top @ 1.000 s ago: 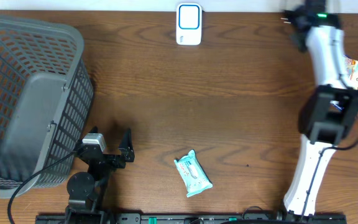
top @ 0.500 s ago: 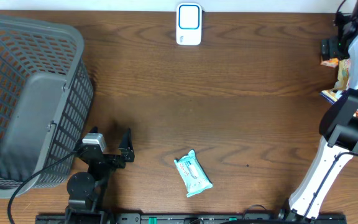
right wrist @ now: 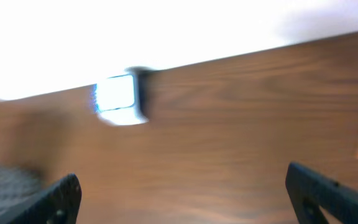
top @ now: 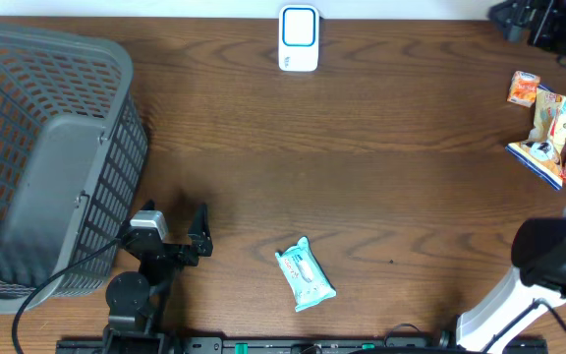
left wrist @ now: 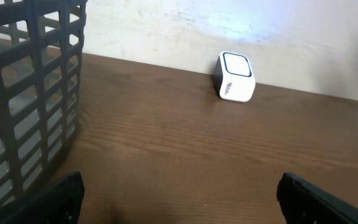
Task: Scan the item barcode
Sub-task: 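Carry the Kleenex pack right and release it on the pile, then reach the right gripper down to the mint-green wipes pack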
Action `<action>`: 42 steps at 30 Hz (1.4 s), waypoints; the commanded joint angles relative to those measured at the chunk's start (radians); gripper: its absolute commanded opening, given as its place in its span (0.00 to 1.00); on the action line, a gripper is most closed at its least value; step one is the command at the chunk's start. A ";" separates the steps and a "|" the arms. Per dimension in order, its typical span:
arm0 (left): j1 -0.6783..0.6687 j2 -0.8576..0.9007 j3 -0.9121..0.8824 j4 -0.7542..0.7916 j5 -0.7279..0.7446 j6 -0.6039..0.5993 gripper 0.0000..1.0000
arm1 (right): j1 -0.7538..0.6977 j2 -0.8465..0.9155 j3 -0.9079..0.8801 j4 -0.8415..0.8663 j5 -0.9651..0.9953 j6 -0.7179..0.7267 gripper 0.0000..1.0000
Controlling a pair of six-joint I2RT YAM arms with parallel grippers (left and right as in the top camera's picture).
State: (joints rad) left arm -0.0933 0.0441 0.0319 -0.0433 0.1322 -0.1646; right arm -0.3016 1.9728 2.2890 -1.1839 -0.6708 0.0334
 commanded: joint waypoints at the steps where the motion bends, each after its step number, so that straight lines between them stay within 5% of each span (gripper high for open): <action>1: 0.004 -0.001 -0.028 -0.014 0.006 -0.013 0.98 | 0.111 0.004 -0.002 -0.105 -0.170 0.058 0.99; 10: 0.004 -0.001 -0.028 -0.014 0.006 -0.013 0.98 | 0.524 0.010 -0.070 -0.450 0.183 0.038 0.99; 13: 0.004 -0.001 -0.028 -0.014 0.006 -0.013 0.98 | 0.676 0.010 -0.117 -0.495 0.286 0.011 0.90; 19: 0.004 -0.001 -0.028 -0.014 0.006 -0.013 0.98 | 0.916 0.010 -0.262 -0.504 0.451 0.067 0.89; 33: 0.004 -0.001 -0.028 -0.014 0.006 -0.013 0.98 | 1.270 0.010 -0.673 -0.269 0.533 0.303 0.90; 42: 0.004 -0.001 -0.028 -0.014 0.006 -0.013 0.98 | 1.418 0.009 -0.886 -0.064 0.756 0.491 0.92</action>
State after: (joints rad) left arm -0.0933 0.0441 0.0319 -0.0433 0.1322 -0.1646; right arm 1.0885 1.9884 1.4746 -1.3098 -0.0265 0.4328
